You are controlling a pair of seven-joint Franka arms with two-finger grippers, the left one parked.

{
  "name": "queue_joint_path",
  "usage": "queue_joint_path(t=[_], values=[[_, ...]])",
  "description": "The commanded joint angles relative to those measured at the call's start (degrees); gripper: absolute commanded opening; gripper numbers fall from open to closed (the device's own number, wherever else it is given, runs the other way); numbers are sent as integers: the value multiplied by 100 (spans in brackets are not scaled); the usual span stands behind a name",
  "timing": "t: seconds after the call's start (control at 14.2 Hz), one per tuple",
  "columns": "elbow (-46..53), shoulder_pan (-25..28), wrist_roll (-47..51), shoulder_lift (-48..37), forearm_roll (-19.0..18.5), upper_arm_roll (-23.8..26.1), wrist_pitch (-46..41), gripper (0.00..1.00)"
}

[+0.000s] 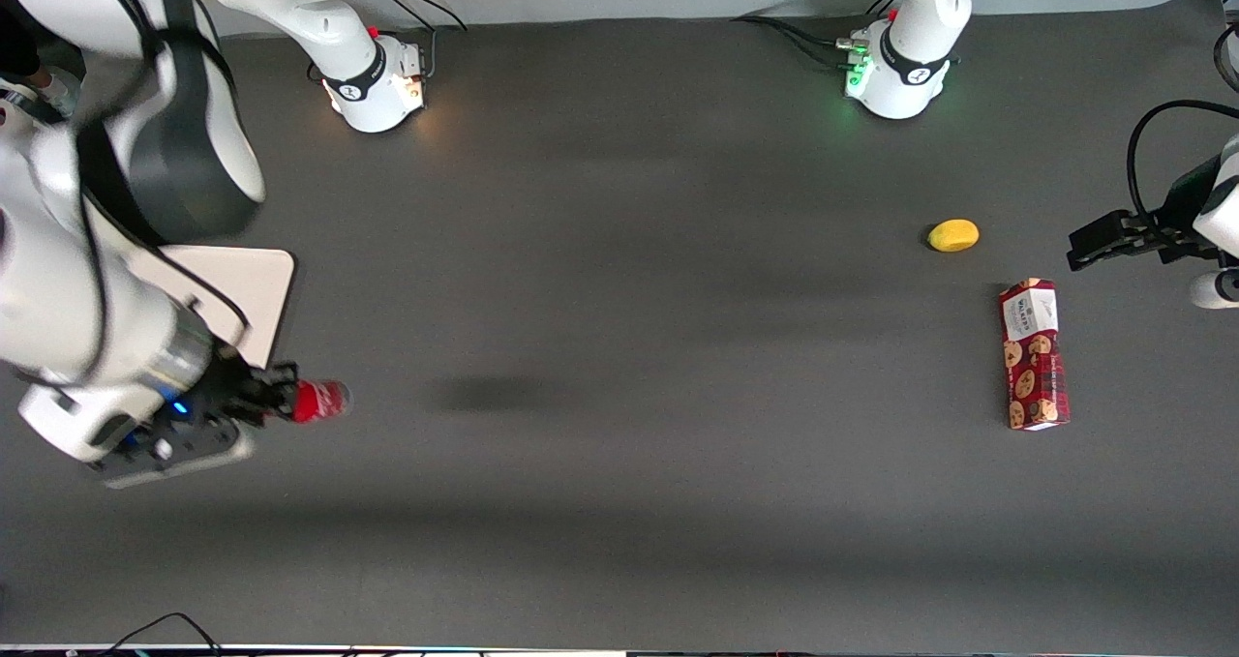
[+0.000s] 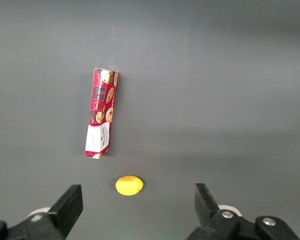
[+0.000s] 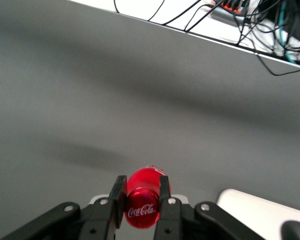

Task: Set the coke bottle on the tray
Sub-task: 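Lift the red bottle and carry it toward the white tray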

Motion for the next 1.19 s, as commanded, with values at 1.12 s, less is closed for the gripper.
queue_joint_path(t=[1.12], values=[[-5578,-348,-7593,-2931,1143,-4373,3284,0]])
